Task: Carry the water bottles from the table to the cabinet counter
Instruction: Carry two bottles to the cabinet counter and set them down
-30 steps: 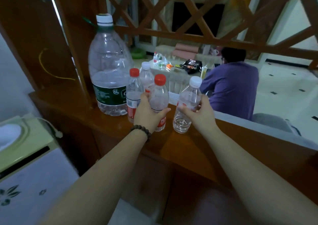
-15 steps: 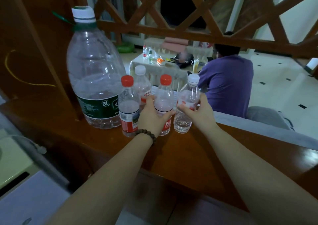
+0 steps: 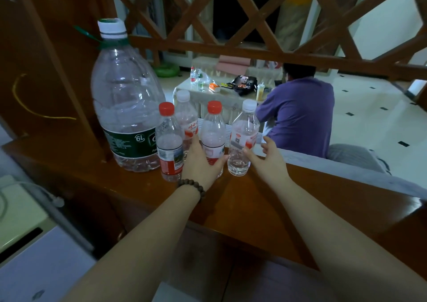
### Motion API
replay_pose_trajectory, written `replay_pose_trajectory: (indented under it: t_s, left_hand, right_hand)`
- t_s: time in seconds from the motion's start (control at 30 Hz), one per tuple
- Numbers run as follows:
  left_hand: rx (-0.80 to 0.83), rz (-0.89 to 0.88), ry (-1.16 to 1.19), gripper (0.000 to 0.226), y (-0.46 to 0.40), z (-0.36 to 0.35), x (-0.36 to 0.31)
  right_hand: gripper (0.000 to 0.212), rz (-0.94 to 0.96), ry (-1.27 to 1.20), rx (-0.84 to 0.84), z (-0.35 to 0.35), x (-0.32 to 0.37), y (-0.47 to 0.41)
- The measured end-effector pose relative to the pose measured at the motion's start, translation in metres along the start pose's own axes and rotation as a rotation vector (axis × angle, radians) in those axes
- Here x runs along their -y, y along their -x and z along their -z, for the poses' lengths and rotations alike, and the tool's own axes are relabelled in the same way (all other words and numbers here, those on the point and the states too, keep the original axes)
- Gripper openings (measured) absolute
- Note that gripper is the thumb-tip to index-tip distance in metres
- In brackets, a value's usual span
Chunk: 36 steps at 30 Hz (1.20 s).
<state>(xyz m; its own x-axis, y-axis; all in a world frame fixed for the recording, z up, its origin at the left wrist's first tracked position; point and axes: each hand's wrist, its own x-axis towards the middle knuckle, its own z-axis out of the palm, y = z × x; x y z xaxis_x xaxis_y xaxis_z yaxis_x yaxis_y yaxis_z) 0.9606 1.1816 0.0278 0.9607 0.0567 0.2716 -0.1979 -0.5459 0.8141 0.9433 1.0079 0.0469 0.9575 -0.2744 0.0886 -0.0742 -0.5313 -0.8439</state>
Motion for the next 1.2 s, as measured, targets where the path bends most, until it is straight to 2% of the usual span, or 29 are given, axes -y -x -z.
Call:
replay_pose_trajectory:
  t_s: [0.33,0.67,0.93,1.2]
  left_hand:
    - [-0.016,-0.108,-0.32,0.087,0.059,0.007,-0.002]
    - [0.238,-0.256,-0.432,0.081,0.106,0.016,-0.012]
    - [0.451,-0.45,-0.426,0.079,0.163,0.004,-0.014]
    - [0.712,-0.739,-0.341,0.076,0.285,-0.041,-0.045]
  right_hand:
    - [0.07,0.134,0.293,-0.068,0.019,-0.026,0.061]
    - [0.069,0.078,0.471,-0.148,0.029,-0.041,0.137]
    - [0.065,-0.14,0.536,-0.327,0.034,-0.065,0.251]
    - [0.062,-0.499,0.579,-0.579,0.058,-0.107,0.418]
